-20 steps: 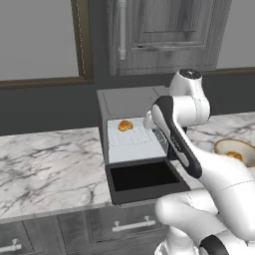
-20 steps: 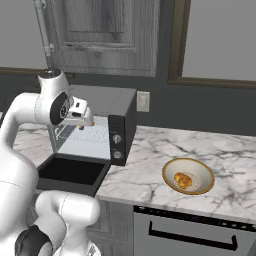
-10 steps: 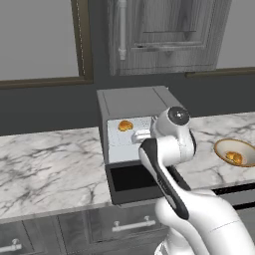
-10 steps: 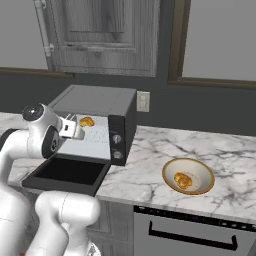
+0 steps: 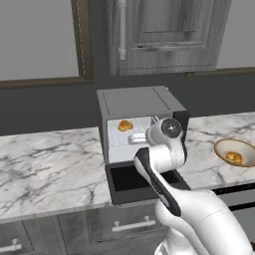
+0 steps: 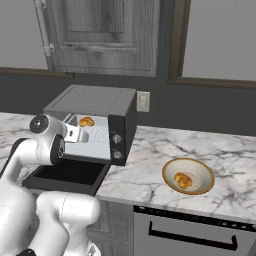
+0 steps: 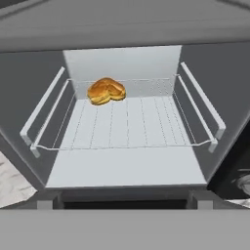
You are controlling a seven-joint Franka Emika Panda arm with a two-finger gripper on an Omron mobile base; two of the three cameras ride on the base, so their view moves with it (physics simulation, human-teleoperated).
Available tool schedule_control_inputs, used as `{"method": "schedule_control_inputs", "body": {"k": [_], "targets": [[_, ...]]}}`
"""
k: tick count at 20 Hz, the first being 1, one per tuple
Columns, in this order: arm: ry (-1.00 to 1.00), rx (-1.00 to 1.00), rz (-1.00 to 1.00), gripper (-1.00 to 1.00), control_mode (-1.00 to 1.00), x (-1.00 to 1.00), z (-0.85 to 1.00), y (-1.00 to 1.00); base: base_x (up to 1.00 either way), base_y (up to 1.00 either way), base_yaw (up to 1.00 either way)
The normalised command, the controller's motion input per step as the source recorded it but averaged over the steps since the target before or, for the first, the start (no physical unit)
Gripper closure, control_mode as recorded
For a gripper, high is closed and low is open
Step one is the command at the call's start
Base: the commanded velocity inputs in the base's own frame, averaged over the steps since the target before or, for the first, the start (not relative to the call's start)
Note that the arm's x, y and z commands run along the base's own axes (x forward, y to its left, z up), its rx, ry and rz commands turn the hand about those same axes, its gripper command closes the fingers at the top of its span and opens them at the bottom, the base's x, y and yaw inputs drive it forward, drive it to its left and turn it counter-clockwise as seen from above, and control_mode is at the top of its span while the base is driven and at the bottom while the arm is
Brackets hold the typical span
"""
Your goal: Pick up the heated bread from the toaster oven and place it in the bowl. Then move the bread bowl to the dining counter.
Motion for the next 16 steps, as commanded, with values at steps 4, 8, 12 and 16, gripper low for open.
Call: {"method": "schedule_control_inputs", "body": {"k": [4,8,12,16], "targets": [[0.0,0.0,0.0,-1.0,-1.0,0.51,-0.17,0.0,0.0,0.0,0.0],[0.01,0.0,0.0,-1.0,-1.0,0.51,-0.2,0.0,0.0,0.0,0.0],[0.0,0.0,0.0,-1.0,-1.0,0.51,-0.27,0.0,0.0,0.0,0.0],[0.04,0.0,0.0,-1.0,-1.0,0.46,-0.41,0.0,0.0,0.0,0.0]]}}
